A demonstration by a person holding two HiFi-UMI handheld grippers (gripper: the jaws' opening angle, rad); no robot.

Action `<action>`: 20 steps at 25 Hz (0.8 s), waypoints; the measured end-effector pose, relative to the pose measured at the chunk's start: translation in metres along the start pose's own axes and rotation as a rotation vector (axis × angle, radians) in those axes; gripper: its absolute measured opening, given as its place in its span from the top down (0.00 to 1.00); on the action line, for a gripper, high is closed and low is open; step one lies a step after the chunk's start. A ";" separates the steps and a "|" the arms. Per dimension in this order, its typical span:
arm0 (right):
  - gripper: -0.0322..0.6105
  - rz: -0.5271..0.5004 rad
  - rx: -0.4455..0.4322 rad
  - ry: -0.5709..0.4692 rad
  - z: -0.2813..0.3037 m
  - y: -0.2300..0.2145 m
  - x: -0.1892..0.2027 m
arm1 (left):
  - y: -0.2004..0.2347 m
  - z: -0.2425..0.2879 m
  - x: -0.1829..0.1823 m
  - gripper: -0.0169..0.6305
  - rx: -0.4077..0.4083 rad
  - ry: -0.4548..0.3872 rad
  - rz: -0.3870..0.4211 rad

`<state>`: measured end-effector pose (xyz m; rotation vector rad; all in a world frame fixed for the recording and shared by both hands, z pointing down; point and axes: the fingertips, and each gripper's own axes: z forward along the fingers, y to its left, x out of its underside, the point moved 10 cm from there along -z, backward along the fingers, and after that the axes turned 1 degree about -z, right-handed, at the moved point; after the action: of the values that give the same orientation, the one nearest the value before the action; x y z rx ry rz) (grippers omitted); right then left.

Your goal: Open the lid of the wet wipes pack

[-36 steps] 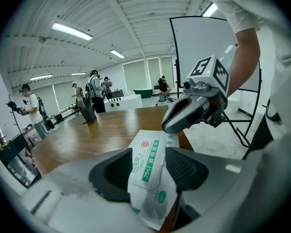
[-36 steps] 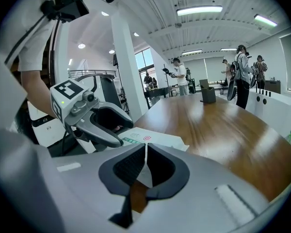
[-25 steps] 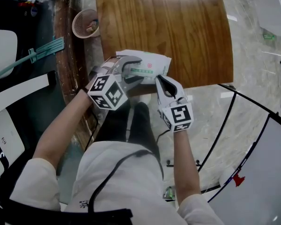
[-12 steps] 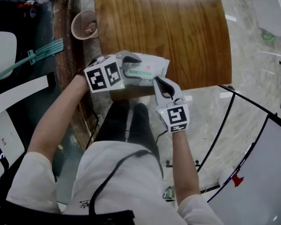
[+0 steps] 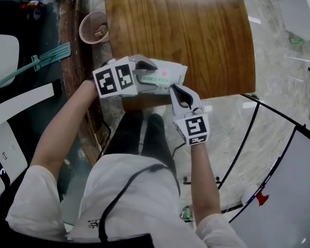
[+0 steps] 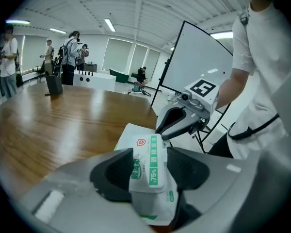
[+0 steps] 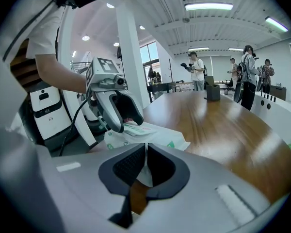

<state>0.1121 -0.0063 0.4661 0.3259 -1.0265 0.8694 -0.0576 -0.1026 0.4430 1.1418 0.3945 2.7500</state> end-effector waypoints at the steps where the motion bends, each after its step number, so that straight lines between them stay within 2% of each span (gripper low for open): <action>1: 0.92 0.001 0.000 0.000 0.000 0.000 0.000 | -0.002 0.000 -0.001 0.63 -0.008 0.000 0.015; 10: 0.92 -0.005 0.001 0.016 0.000 0.001 -0.001 | -0.003 -0.029 -0.017 0.76 -0.158 -0.128 0.086; 20: 0.92 -0.005 0.010 0.021 0.000 0.002 -0.002 | 0.009 -0.037 -0.018 0.84 -0.220 -0.153 0.107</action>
<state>0.1105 -0.0055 0.4642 0.3276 -1.0017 0.8720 -0.0711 -0.1227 0.4083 1.3369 0.0127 2.6853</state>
